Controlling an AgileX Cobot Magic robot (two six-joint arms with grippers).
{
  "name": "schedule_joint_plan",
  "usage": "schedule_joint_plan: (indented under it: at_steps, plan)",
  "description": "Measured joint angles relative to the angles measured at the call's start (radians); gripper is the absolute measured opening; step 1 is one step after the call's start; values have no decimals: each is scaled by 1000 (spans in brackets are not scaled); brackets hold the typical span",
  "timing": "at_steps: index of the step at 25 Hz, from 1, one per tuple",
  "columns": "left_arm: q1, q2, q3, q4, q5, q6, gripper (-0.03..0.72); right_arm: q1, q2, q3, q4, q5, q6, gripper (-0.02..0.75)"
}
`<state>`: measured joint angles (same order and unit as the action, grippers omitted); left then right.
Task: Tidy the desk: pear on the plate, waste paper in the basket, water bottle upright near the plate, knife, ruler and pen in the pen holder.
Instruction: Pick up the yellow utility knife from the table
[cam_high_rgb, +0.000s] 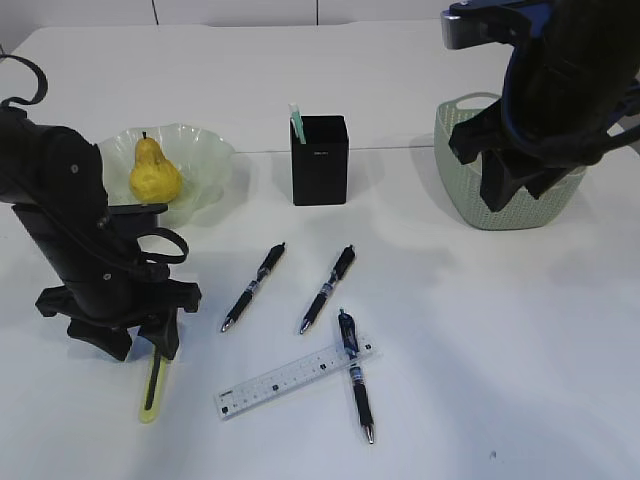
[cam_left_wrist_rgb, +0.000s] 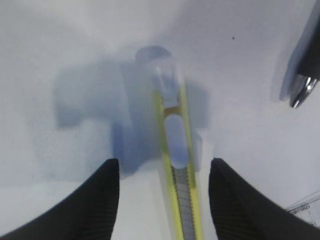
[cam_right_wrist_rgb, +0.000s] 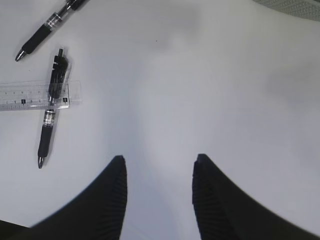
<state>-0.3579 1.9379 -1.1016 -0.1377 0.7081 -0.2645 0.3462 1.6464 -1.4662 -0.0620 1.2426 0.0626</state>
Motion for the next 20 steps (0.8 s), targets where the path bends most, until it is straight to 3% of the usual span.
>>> schedule_joint_plan:
  at_steps: [6, 14, 20]
  plan:
    - [0, 3, 0, 0, 14, 0, 384, 0, 0, 0, 0, 0, -2, 352]
    - [0, 4, -2, 0, 30, 12, 254, 0, 0, 0, 0, 0, -4, 352]
    - [0, 4, -2, -6, 32, 17, 242, 0, 0, 0, 0, 0, -8, 352]
